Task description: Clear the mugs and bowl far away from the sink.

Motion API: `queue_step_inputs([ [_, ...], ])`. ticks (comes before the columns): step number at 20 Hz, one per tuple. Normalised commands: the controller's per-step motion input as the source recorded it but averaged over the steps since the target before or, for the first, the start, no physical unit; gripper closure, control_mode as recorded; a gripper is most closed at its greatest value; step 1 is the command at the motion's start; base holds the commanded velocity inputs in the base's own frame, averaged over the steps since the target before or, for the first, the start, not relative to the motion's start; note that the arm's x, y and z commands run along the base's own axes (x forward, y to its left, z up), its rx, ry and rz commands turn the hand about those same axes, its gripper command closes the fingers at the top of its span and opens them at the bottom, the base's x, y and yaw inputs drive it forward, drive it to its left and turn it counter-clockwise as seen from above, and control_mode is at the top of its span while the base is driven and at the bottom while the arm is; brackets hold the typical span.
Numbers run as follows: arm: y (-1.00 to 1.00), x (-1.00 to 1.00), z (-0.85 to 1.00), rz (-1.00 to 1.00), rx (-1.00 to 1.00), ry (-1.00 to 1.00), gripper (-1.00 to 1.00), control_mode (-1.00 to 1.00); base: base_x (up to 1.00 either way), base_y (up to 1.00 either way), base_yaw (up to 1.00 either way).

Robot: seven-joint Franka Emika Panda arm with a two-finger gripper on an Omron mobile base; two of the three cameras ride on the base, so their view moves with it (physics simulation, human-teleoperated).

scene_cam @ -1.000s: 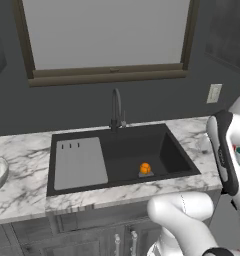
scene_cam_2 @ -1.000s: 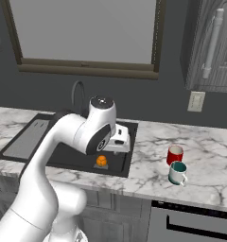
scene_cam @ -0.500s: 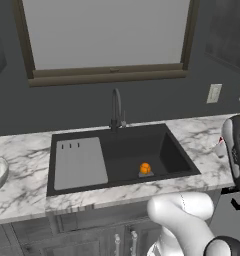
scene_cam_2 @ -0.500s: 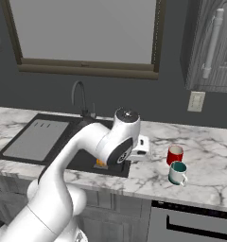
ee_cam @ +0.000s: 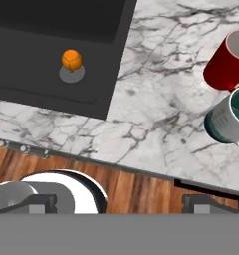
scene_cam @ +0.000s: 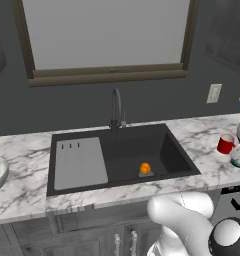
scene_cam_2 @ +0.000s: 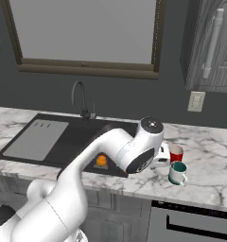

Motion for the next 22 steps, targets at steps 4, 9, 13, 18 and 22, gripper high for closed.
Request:
queue_step_inputs([
  [4, -0.41, 0.0, -0.09, 0.05, 0.0, -0.04, -1.0, -1.0, 0.0, 0.0, 0.0],
  [9, -0.32, 0.02, -0.07, 0.06, 0.0, -0.03, -1.0, -1.0, 0.0, 0.0, 0.0],
  [13, -0.33, 0.06, -0.01, 0.06, 0.0, -0.02, -1.0, -1.0, 0.0, 0.0, 0.0],
  [18, -0.39, 0.01, -0.06, 0.05, 0.0, 0.0, -1.0, -1.0, 0.0, 0.0, 0.0],
  [22, -0.34, 0.0, -0.12, 0.06, 0.0, 0.0, -1.0, -1.0, 0.0, 0.0, 0.0],
])
